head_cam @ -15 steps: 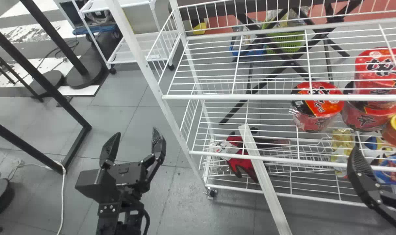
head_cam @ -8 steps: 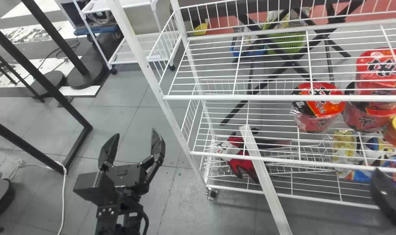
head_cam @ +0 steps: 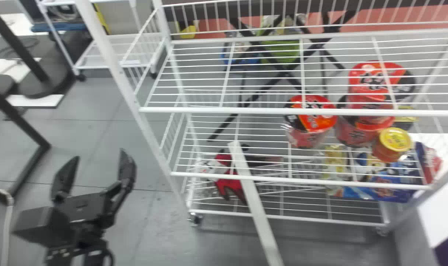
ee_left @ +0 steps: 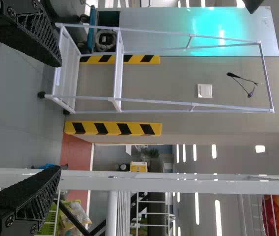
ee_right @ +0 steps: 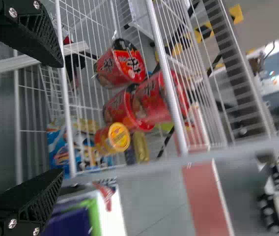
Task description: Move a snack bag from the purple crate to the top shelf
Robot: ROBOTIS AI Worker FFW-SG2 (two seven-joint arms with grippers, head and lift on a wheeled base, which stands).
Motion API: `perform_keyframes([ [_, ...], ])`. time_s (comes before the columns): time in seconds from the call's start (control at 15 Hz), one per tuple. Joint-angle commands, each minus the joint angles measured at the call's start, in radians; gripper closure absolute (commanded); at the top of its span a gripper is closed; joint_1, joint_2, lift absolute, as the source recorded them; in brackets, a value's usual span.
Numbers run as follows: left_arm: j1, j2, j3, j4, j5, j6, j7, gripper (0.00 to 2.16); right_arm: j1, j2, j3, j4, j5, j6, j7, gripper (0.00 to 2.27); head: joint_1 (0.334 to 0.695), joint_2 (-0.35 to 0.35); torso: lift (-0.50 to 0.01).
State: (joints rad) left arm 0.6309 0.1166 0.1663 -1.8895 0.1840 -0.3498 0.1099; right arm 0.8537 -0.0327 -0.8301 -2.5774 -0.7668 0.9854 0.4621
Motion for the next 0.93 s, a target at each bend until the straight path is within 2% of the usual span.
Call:
perform_keyframes([
  [0.0, -0.01, 0.002, 0.001, 0.018, 0.002, -0.013, 0.001, 0.06, -0.337, 0.034, -0.362, 0.014, 0.052, 0.587, 0.155, 0.04, 0.695, 0.032, -0.453],
  [0.07, -0.025, 0.003, -0.001, 0.032, 0.002, -0.022, 0.001, 0.06, -0.444, 0.034, -0.485, 0.039, 0.103, 0.587, 0.21, 0.04, 0.695, 0.01, -0.453],
  [0.13, -0.031, 0.003, -0.001, 0.038, 0.002, -0.022, -0.002, 0.06, -0.492, 0.034, -0.537, 0.08, 0.156, 0.587, 0.257, 0.04, 0.695, -0.023, -0.453],
  [0.2, -0.04, 0.003, -0.004, 0.047, 0.003, -0.022, -0.004, 0.06, -0.495, 0.034, -0.543, 0.14, 0.196, 0.587, 0.263, 0.04, 0.695, -0.077, -0.453],
  [0.27, -0.051, 0.002, -0.011, 0.059, 0.003, -0.022, -0.006, 0.06, -0.493, 0.027, -0.54, 0.206, 0.221, 0.587, 0.26, 0.04, 0.695, -0.189, -0.453],
  [0.33, -0.056, 0.002, -0.017, 0.067, 0.002, -0.022, -0.006, 0.06, -0.493, 0.005, -0.535, 0.247, 0.253, 0.587, 0.26, 0.04, 0.695, -0.23, -0.453],
  [0.47, -0.069, 0.003, -0.031, 0.09, 0.003, -0.025, -0.006, 0.06, -0.493, -0.012, -0.517, 0.335, 0.362, 0.587, 0.256, 0.04, 0.695, -0.319, -0.453],
  [0.53, -0.074, 0.003, -0.036, 0.098, 0.002, -0.025, -0.006, 0.06, -0.493, -0.032, -0.512, 0.395, 0.394, 0.587, 0.245, 0.04, 0.695, -0.347, -0.453],
  [0.73, -0.088, 0.006, -0.04, 0.124, 0.002, -0.04, -0.006, 0.06, -0.495, -0.154, -0.508, 0.64, 0.449, 0.587, 0.184, 0.04, 0.695, -0.35, -0.453],
  [0.87, -0.094, 0.008, -0.04, 0.135, 0.003, -0.05, -0.006, 0.06, -0.507, -0.21, -0.495, 0.783, 0.5, 0.587, 0.147, 0.05, 0.695, -0.35, -0.453],
])
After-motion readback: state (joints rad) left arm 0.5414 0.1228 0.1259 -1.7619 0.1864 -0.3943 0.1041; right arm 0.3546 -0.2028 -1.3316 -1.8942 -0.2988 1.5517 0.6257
